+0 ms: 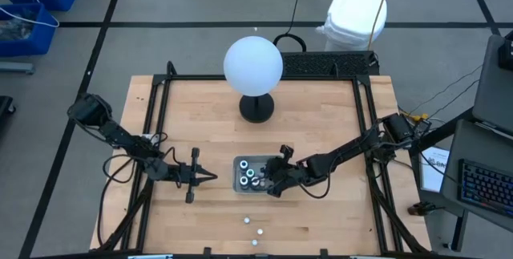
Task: Pick & Place food coloring
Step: Put the small orange food coloring bottle into the gray bin, then put the small green food coloring bottle into the gray bin
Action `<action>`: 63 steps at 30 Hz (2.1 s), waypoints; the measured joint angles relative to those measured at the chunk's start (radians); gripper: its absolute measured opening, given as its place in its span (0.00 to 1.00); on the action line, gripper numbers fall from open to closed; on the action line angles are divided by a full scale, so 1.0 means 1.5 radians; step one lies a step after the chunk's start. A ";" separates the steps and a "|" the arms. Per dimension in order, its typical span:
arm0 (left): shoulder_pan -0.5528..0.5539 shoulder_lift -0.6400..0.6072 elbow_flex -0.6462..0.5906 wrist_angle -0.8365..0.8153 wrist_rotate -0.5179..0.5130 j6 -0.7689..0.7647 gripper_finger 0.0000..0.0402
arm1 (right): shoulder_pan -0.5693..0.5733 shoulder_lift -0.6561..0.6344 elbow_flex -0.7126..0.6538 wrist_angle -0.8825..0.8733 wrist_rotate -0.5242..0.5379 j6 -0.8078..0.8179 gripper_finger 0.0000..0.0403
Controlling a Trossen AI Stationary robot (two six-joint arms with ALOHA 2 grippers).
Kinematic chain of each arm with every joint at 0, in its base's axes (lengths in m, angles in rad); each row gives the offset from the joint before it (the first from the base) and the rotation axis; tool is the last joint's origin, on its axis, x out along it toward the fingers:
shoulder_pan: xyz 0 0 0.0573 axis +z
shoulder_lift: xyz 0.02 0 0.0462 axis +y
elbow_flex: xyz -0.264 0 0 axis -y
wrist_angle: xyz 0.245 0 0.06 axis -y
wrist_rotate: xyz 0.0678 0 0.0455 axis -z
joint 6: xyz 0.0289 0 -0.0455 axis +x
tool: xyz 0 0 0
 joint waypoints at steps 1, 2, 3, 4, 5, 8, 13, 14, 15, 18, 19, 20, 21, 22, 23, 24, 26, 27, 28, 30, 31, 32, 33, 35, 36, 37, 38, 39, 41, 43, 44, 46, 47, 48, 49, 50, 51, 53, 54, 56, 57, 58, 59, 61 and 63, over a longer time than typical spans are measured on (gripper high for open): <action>0.001 0.000 0.000 0.000 0.000 -0.002 0.05 | 0.000 0.000 0.000 0.000 0.000 0.000 0.16; 0.002 0.000 0.000 0.000 0.000 -0.003 0.05 | 0.000 0.000 0.000 0.000 0.000 0.000 0.16; 0.002 0.000 0.000 0.000 0.000 -0.005 0.05 | 0.000 0.000 0.000 0.000 0.000 0.000 0.16; 0.002 0.000 0.000 0.000 0.000 -0.006 0.05 | 0.000 0.000 0.000 0.000 0.000 0.000 0.16; 0.002 0.000 0.000 0.000 0.000 -0.007 0.05 | 0.000 0.000 0.000 0.001 0.000 0.000 0.16; 0.002 0.000 0.000 0.000 0.001 -0.016 0.05 | 0.000 0.000 0.000 0.001 0.000 0.000 0.16; 0.002 0.000 0.000 0.000 0.001 -0.016 0.05 | 0.000 0.000 0.000 0.002 0.000 0.000 0.16; 0.002 0.000 0.000 0.000 0.001 -0.015 0.05 | 0.000 0.000 0.000 0.003 0.000 0.000 0.16; 0.002 0.000 0.000 0.000 0.001 -0.015 0.05 | 0.000 0.000 0.000 0.004 0.000 0.001 0.16; 0.002 0.000 0.000 0.000 0.001 -0.019 0.05 | 0.000 0.000 0.000 0.004 0.000 0.006 0.17; 0.002 0.000 0.000 0.000 0.001 -0.019 0.05 | 0.000 0.000 0.000 0.004 -0.001 0.006 0.18; 0.002 0.000 0.000 0.000 0.001 -0.019 0.05 | 0.000 0.000 0.000 0.003 -0.001 0.006 0.18; 0.002 0.000 0.000 0.000 0.001 -0.019 0.05 | 0.000 0.000 0.000 0.004 -0.001 0.006 0.19; 0.002 0.000 0.000 0.000 0.001 -0.019 0.05 | 0.000 0.000 0.000 0.004 -0.001 0.007 0.20; 0.002 0.000 0.000 0.000 0.001 -0.019 0.05 | 0.000 0.000 0.000 0.004 -0.002 0.007 0.21; 0.002 0.000 0.000 0.000 0.001 -0.020 0.05 | 0.000 0.000 0.000 0.004 -0.002 0.007 0.21; 0.002 0.000 0.000 0.000 0.001 -0.020 0.05 | 0.000 0.000 0.000 0.003 -0.002 0.007 0.22; 0.002 0.000 0.000 0.000 0.001 -0.020 0.05 | 0.000 0.000 0.000 0.003 -0.002 0.007 0.22; 0.002 0.000 0.000 0.000 0.001 -0.021 0.05 | 0.000 0.000 0.000 0.003 -0.002 0.007 0.23; 0.002 0.000 0.000 0.000 0.001 -0.022 0.05 | 0.000 0.000 0.000 0.003 -0.002 0.007 0.23; 0.002 0.000 0.000 0.000 0.001 -0.022 0.05 | 0.000 0.000 0.000 0.003 -0.001 0.007 0.23; 0.002 0.000 0.000 0.000 0.001 -0.022 0.05 | 0.000 0.000 0.000 0.003 -0.001 0.007 0.23; 0.002 0.000 0.000 0.000 0.001 -0.022 0.05 | 0.000 0.000 0.000 0.003 -0.001 0.008 0.23; 0.002 0.000 0.000 0.000 0.001 -0.021 0.05 | 0.000 0.000 0.000 0.003 -0.001 0.012 0.23; 0.002 0.000 0.000 0.000 0.001 -0.021 0.05 | 0.000 0.000 0.000 0.003 -0.001 0.012 0.23; 0.002 0.000 0.000 0.000 0.000 -0.022 0.05 | 0.000 0.000 0.000 0.003 0.000 0.012 0.23; 0.002 0.000 0.000 0.000 0.001 -0.021 0.05 | 0.000 0.000 0.000 0.003 0.000 0.012 0.24; 0.002 0.000 0.000 0.000 0.000 -0.021 0.05 | 0.000 0.000 0.000 0.003 0.000 0.012 0.24; 0.002 0.000 0.000 0.000 0.000 -0.016 0.05 | 0.000 0.000 0.000 0.003 0.005 0.008 0.25; 0.002 0.000 0.000 0.000 0.000 -0.012 0.05 | 0.000 0.000 0.000 0.002 0.021 0.007 0.27; 0.002 0.000 0.000 0.000 0.000 -0.012 0.05 | 0.000 0.000 0.000 0.002 0.021 0.007 0.27; 0.002 0.000 0.000 0.000 0.000 -0.012 0.05 | 0.000 0.000 0.000 0.003 0.021 0.007 0.28; 0.002 0.000 0.000 0.000 0.000 -0.012 0.05 | 0.000 0.000 0.000 0.003 0.020 0.007 0.28; 0.002 0.000 0.000 0.000 0.000 -0.013 0.05 | 0.000 0.000 0.000 0.003 0.021 0.007 0.28; 0.002 0.000 0.000 0.000 0.000 -0.014 0.05 | 0.000 0.000 0.000 0.003 0.021 0.007 0.28; 0.002 0.000 0.000 0.000 0.000 -0.014 0.05 | 0.000 -0.001 0.000 0.002 0.020 0.007 0.27; 0.002 0.000 0.000 0.000 0.000 -0.014 0.05 | 0.000 -0.003 0.000 0.003 0.020 0.007 0.27; 0.002 0.000 0.000 0.000 0.000 -0.017 0.05 | 0.002 -0.013 0.000 0.002 0.020 0.006 0.27; 0.002 0.000 0.000 0.000 0.000 -0.017 0.05 | 0.004 -0.021 0.000 0.001 0.020 0.006 0.27; 0.002 0.000 0.000 0.000 0.000 -0.016 0.05 | 0.009 -0.041 0.000 0.002 0.019 0.002 0.27; 0.002 0.000 0.000 0.000 0.000 -0.016 0.05 | 0.013 -0.054 0.000 0.000 0.019 -0.004 0.27; 0.002 0.000 0.000 0.000 0.000 -0.017 0.05 | 0.020 -0.069 0.000 0.000 0.018 -0.013 0.26; 0.002 0.000 0.000 0.000 0.000 -0.017 0.05 | 0.026 -0.084 0.000 0.001 0.018 -0.021 0.26; 0.002 0.000 0.000 0.000 0.000 -0.017 0.05 | 0.042 -0.121 0.000 0.000 0.019 -0.039 0.24; 0.002 0.000 0.000 0.000 0.000 -0.017 0.05 | 0.061 -0.156 0.000 0.001 0.021 -0.053 0.22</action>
